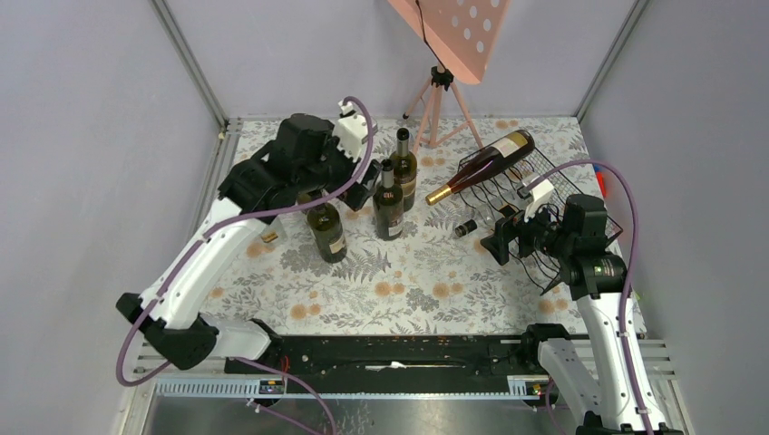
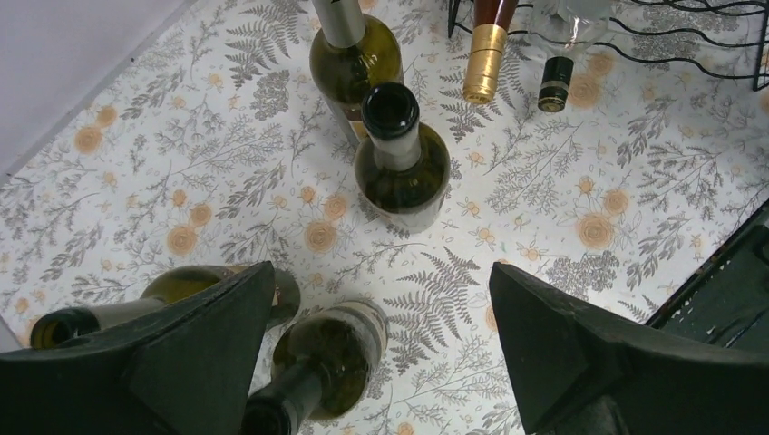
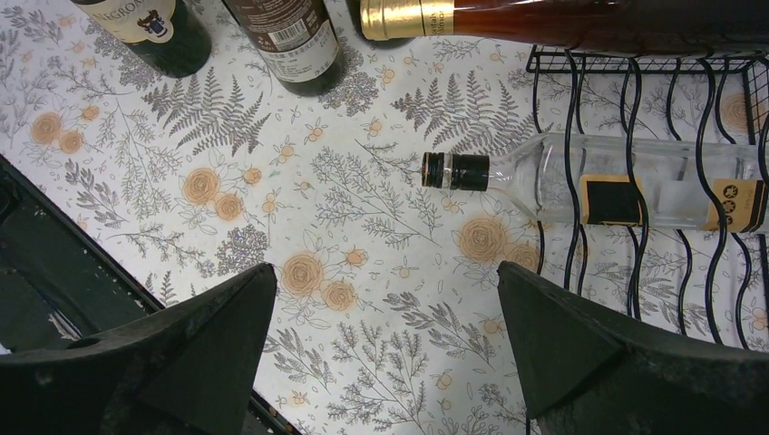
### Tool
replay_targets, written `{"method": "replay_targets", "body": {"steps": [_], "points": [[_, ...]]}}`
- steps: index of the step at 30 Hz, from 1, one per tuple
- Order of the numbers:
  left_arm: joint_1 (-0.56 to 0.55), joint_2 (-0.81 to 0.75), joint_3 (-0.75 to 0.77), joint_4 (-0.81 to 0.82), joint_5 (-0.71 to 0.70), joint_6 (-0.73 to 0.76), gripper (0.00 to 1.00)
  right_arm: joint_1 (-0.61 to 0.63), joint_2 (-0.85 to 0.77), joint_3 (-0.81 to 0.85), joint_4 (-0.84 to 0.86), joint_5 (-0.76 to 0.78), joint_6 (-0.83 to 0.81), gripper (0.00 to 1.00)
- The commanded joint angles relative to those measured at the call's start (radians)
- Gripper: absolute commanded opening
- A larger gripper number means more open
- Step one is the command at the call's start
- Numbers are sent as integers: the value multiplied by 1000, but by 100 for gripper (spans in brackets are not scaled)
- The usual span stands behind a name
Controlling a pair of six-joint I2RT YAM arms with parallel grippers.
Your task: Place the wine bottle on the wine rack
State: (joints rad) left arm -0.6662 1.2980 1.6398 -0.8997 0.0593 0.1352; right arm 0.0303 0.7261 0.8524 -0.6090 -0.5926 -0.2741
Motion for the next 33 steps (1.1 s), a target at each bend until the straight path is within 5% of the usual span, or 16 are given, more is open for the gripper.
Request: {"method": "replay_targets", "body": {"steps": [1, 13, 27, 33], "points": [[9, 95, 40, 103, -16, -62, 98, -7, -8, -13, 46, -33, -17, 100], [16, 305, 53, 231, 25, -132, 85, -6, -20, -27, 39, -38, -36, 99], [19, 286, -17, 285, 78, -176, 52, -7, -5, -26, 34, -55, -47, 99], [23, 238, -11, 272, 106, -169, 26, -7, 13, -14, 37, -131, -29, 99]]}}
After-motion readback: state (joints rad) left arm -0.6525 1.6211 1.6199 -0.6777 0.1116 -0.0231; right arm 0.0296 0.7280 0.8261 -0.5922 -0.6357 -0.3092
